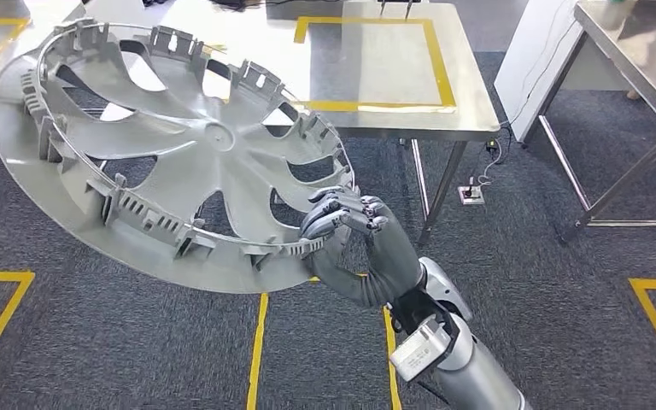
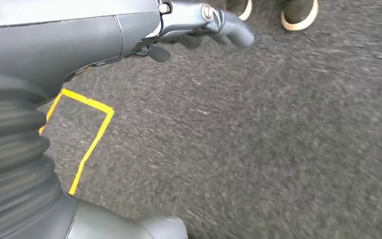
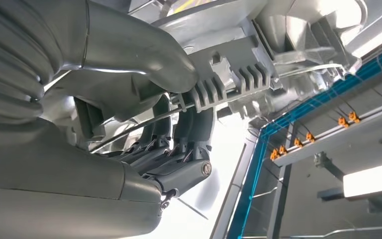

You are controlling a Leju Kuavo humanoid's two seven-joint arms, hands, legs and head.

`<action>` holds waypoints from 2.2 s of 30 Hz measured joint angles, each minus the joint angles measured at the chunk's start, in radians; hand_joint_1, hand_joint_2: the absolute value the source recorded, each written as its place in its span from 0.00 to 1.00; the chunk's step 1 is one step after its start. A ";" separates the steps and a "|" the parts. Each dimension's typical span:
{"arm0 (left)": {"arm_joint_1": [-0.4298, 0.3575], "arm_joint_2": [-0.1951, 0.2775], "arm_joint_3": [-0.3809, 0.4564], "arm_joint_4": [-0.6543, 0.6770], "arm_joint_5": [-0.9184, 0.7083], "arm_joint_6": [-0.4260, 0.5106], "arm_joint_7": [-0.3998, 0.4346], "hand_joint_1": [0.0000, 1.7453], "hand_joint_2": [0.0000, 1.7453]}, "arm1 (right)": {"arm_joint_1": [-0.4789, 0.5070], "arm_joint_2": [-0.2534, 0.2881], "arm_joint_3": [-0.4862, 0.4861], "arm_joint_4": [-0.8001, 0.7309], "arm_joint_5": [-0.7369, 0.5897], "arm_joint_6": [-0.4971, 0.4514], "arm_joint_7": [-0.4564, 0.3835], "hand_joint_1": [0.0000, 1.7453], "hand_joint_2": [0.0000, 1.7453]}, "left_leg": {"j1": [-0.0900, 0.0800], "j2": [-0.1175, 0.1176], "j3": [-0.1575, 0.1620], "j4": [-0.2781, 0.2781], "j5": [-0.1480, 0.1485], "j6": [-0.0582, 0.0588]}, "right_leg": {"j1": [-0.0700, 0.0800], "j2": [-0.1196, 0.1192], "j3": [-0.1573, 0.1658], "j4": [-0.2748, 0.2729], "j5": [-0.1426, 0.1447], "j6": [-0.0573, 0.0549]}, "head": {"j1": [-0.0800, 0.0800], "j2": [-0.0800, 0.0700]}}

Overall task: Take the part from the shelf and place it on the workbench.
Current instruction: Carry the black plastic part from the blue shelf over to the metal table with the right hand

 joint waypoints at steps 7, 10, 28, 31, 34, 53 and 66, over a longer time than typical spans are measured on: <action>0.005 0.003 0.000 0.000 0.000 0.000 0.000 0.00 1.00 | 0.003 0.001 0.001 0.000 0.000 0.000 -0.001 1.00 1.00 | 0.000 0.000 -0.036 -0.072 0.136 0.004 | 0.003 0.007 0.056 0.003 -0.050 0.009 | -0.003 0.000; 0.004 0.003 0.000 0.000 0.000 -0.002 0.001 0.00 1.00 | 0.001 0.001 0.001 0.001 0.000 -0.001 -0.001 1.00 1.00 | -0.004 -0.002 -0.007 -0.139 0.142 0.020 | 0.009 0.009 0.058 0.006 -0.065 0.024 | -0.003 0.000; 0.006 -0.002 -0.002 0.001 -0.001 -0.009 0.005 0.00 1.00 | 0.019 0.002 0.000 -0.009 0.001 -0.004 0.000 1.00 1.00 | 0.001 -0.002 0.071 -0.138 0.057 0.006 | 0.007 0.004 -0.018 0.007 0.003 0.010 | 0.006 0.000; 0.006 -0.002 -0.003 0.000 -0.001 -0.010 0.004 0.00 1.00 | 0.018 0.003 0.000 -0.011 0.002 -0.005 0.001 1.00 1.00 | 0.001 -0.001 -0.012 0.021 -0.006 -0.003 | 0.004 0.000 0.006 0.000 -0.010 -0.007 | 0.002 0.000; 0.011 -0.002 -0.002 0.001 0.004 -0.012 0.004 0.00 1.00 | 0.018 0.003 0.000 -0.011 0.007 -0.004 0.002 1.00 1.00 | 0.002 -0.002 -0.102 0.138 -0.007 -0.006 | 0.007 0.003 0.030 0.001 -0.030 -0.009 | 0.001 0.000; 0.008 -0.004 -0.002 0.000 0.023 -0.013 -0.002 0.00 1.00 | -0.009 0.004 0.000 0.003 0.021 -0.026 0.000 1.00 1.00 | 0.004 -0.007 0.074 -0.149 0.075 0.036 | -0.005 -0.001 -0.058 0.085 0.007 0.050 | 0.011 0.000; 0.000 0.002 -0.003 -0.001 0.014 -0.022 0.008 0.00 1.00 | -0.019 0.021 -0.001 0.007 0.017 -0.024 0.002 1.00 1.00 | 0.004 -0.002 -0.102 0.100 0.047 -0.003 | 0.002 0.005 0.030 0.010 -0.034 -0.003 | 0.004 0.000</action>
